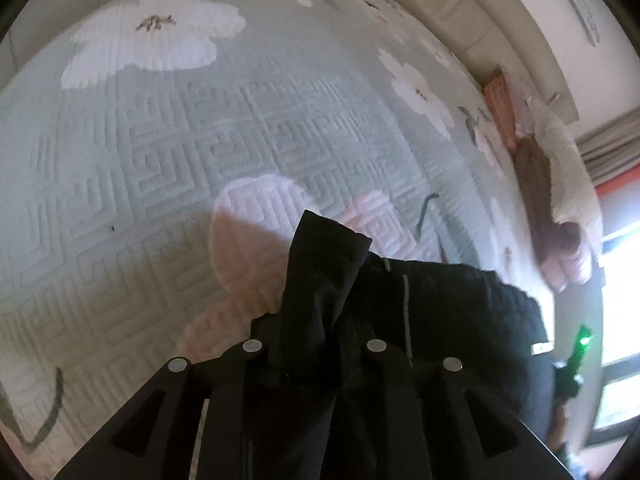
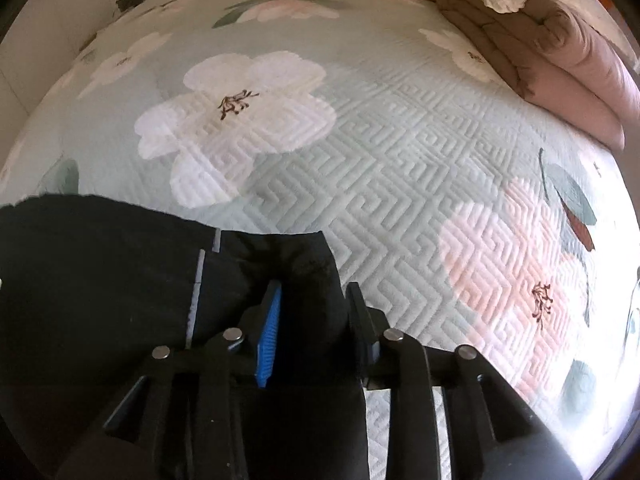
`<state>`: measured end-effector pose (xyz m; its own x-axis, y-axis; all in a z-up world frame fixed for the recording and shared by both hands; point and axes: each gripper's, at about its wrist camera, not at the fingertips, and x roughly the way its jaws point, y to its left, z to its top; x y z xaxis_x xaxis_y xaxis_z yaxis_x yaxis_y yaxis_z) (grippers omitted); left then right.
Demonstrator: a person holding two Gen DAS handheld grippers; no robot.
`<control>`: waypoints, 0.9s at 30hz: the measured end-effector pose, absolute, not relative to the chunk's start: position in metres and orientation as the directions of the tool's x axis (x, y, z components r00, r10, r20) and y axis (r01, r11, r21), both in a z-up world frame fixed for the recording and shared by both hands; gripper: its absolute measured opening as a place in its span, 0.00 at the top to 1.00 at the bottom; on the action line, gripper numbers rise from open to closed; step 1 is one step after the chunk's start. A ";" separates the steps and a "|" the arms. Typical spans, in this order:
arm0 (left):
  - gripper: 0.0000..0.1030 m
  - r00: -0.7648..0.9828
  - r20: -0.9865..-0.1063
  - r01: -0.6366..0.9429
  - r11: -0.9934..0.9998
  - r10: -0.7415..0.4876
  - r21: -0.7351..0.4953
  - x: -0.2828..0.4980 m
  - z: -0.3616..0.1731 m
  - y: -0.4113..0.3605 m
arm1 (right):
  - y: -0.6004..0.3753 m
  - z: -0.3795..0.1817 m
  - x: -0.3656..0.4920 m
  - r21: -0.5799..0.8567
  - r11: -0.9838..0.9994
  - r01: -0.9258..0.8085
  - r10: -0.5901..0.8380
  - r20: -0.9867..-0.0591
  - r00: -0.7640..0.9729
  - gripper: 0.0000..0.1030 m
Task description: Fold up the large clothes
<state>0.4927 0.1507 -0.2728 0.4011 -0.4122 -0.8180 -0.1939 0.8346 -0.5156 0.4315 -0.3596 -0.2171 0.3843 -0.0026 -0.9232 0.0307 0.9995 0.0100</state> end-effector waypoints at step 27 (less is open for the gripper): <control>0.52 0.359 -0.856 -0.071 0.903 -0.373 -0.423 0.362 -0.217 0.101 | -0.354 -0.182 0.280 0.233 0.971 0.061 0.201 -0.923 0.329 0.32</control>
<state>0.3619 0.1012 -0.2170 0.3592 -0.3726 -0.8556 -0.0707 0.9033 -0.4231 0.2800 -0.3540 -0.1817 0.3289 0.2009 -0.9227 0.0606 0.9706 0.2329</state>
